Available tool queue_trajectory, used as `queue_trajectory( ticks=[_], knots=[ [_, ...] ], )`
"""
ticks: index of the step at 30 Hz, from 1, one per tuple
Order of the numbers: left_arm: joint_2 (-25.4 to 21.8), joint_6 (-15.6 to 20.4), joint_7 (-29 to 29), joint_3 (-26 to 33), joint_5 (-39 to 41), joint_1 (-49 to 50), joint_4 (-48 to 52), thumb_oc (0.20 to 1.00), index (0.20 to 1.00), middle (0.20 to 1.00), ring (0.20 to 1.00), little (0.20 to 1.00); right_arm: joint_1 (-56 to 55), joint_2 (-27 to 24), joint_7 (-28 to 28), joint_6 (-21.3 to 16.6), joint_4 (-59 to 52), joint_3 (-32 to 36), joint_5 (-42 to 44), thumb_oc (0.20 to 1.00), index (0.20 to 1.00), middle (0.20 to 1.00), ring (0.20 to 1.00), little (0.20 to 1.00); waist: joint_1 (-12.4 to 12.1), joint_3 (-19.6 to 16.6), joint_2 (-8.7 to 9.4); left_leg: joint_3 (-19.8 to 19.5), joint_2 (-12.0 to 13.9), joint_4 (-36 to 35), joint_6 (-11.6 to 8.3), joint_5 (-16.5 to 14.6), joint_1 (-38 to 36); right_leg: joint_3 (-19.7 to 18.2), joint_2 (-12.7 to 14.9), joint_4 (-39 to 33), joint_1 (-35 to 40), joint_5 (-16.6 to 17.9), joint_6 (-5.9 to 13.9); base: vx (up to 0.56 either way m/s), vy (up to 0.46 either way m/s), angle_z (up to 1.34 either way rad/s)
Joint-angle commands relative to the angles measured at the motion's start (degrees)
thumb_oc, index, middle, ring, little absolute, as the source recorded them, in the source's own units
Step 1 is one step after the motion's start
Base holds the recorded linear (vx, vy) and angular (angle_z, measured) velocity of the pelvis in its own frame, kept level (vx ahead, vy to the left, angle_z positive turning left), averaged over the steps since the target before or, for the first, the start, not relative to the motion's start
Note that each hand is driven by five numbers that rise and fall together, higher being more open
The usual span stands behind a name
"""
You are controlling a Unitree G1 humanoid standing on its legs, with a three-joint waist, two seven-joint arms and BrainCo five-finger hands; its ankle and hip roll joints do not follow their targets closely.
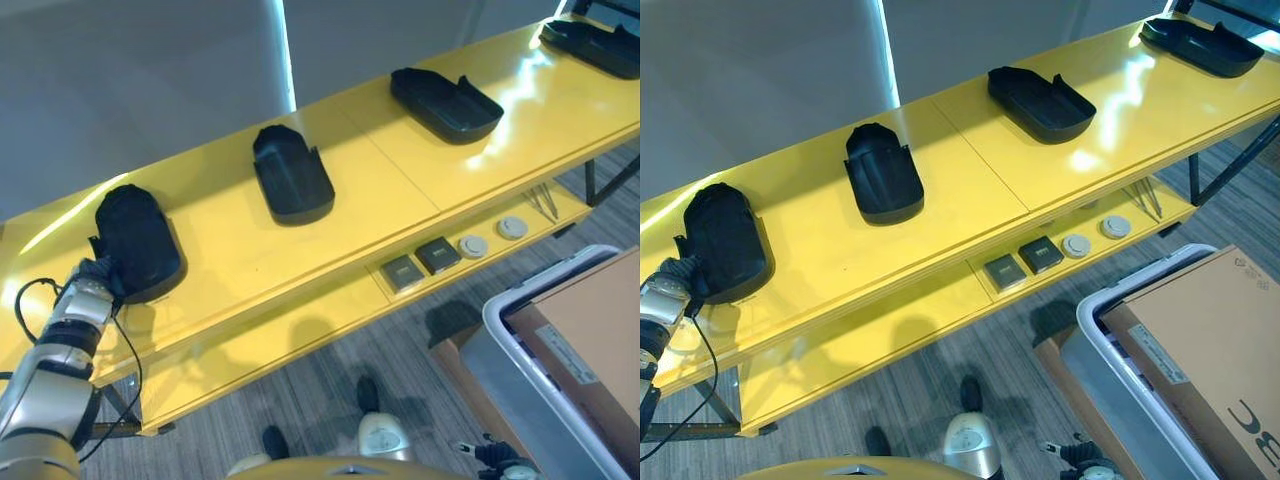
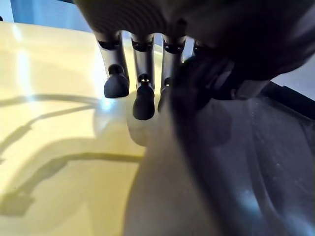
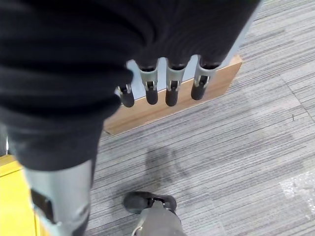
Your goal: Move parts from the plastic box to the shelf.
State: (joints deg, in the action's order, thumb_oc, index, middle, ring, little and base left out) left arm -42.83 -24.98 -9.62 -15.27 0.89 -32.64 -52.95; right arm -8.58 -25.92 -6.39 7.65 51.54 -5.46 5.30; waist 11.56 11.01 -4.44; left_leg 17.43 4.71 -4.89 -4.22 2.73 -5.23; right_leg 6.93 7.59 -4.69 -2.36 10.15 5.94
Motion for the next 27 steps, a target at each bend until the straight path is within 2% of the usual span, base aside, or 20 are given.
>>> queue_trajectory(
  ticks=[1,10,11,12,13,19,24,25,26,27],
  knots=[
    [-7.4,2.0,-0.9,3.7,-4.8,-2.2,-3.4,0.2,0.2,0.2,0.2,0.2,-0.2,-1.6,-0.1,-0.4,0.6,-1.1,0.7,1.0,1.0,1.0,1.0,1.0,-0.2,-0.8,1.14,-2.7,1.1,4.1,0.95,-0.5,2.2,-2.9,1.9,5.0,1.5,-6.0,4.05,0.0,0.0,0.0],
    [-8.2,1.2,0.6,2.6,-7.4,-3.6,-2.3,0.2,0.2,0.2,0.2,0.2,-0.5,-1.9,0.0,-0.1,0.3,-1.0,0.9,1.0,1.0,1.0,1.0,1.0,-0.3,-0.8,1.44,-2.4,1.2,4.1,0.98,-0.7,2.0,-2.9,1.9,4.7,1.8,-5.9,4.27,0.0,0.0,0.0],
    [-8.1,1.0,0.6,2.5,-7.2,-3.7,-2.3,0.341,0.341,0.341,0.341,0.341,-0.5,-1.8,0.0,-0.1,0.2,-1.0,1.0,1.0,1.0,1.0,1.0,1.0,-0.3,-0.8,1.48,-2.3,1.2,4.1,0.97,-0.7,2.0,-3.0,1.9,4.6,1.8,-5.9,4.3,0.0,0.0,0.0],
    [-8.0,0.6,0.8,2.4,-7.4,-3.8,-2.3,0.944,0.944,0.944,0.944,0.944,-0.6,-1.7,-0.1,-0.2,0.3,-1.1,0.9,1.0,1.0,1.0,1.0,1.0,-0.2,-0.7,1.5,-2.3,1.2,4.1,0.99,-0.7,2.0,-3.0,1.9,4.6,1.8,-5.9,4.3,0.0,0.0,0.0],
    [-8.1,0.6,0.9,2.3,-7.4,-3.9,-2.4,1.0,1.0,1.0,1.0,1.0,-0.6,-1.7,-0.1,-0.3,0.4,-1.0,1.0,1.0,1.0,1.0,1.0,1.0,-0.2,-0.7,1.53,-2.3,1.2,4.1,1.01,-0.7,1.9,-3.1,1.8,4.6,1.8,-5.9,4.28,0.0,0.0,0.0],
    [-8.1,1.5,-0.5,2.0,-7.0,-4.5,-3.3,1.0,1.0,1.0,1.0,1.0,-0.5,-1.7,-0.2,-0.6,0.9,-1.0,0.7,1.0,1.0,1.0,1.0,1.0,-0.2,-0.8,1.65,-2.2,1.3,3.8,0.91,-0.6,1.7,-3.0,1.7,4.3,2.0,-5.8,4.28,0.0,0.0,0.0],
    [-9.0,2.5,-4.7,2.8,-6.4,-5.2,-1.7,1.0,1.0,1.0,1.0,1.0,-0.5,-1.7,0.1,-1.1,1.3,-1.0,0.5,1.0,1.0,1.0,1.0,1.0,-0.7,-0.9,1.83,-2.5,1.4,3.6,0.8,-0.5,1.5,-2.7,1.7,4.0,2.5,-5.9,4.16,0.0,0.0,0.0],
    [-9.4,3.4,-6.1,3.1,-6.1,-5.2,-0.7,1.0,1.0,1.0,1.0,1.0,-0.5,-1.5,0.0,-1.2,1.4,-1.0,0.6,1.0,1.0,1.0,1.0,1.0,-1.0,-1.0,1.88,-2.7,1.4,3.5,0.78,-0.5,1.3,-2.5,1.8,3.9,2.8,-5.9,4.17,0.0,0.0,0.0],
    [-10.3,6.9,-10.1,4.0,-4.8,-5.2,1.2,1.0,1.0,1.0,1.0,1.0,-0.7,-1.1,-0.3,-1.8,1.5,-1.0,0.4,1.0,1.0,1.0,1.0,1.0,-1.4,-1.2,1.91,-2.9,1.4,3.4,0.74,-0.6,1.1,-2.2,1.8,3.7,3.2,-5.9,4.18,0.0,0.0,0.0],
    [-11.2,8.2,-11.6,4.3,-4.4,-5.2,4.0,1.0,1.0,1.0,1.0,1.0,-0.9,-0.7,-0.6,-1.7,1.4,-1.1,0.4,1.0,1.0,1.0,1.0,1.0,-1.8,-1.3,1.9,-3.1,1.5,3.3,0.76,-0.6,1.0,-2.0,1.9,3.7,3.4,-6.0,4.19,-0.02,-0.023,0.03]
  ],
)
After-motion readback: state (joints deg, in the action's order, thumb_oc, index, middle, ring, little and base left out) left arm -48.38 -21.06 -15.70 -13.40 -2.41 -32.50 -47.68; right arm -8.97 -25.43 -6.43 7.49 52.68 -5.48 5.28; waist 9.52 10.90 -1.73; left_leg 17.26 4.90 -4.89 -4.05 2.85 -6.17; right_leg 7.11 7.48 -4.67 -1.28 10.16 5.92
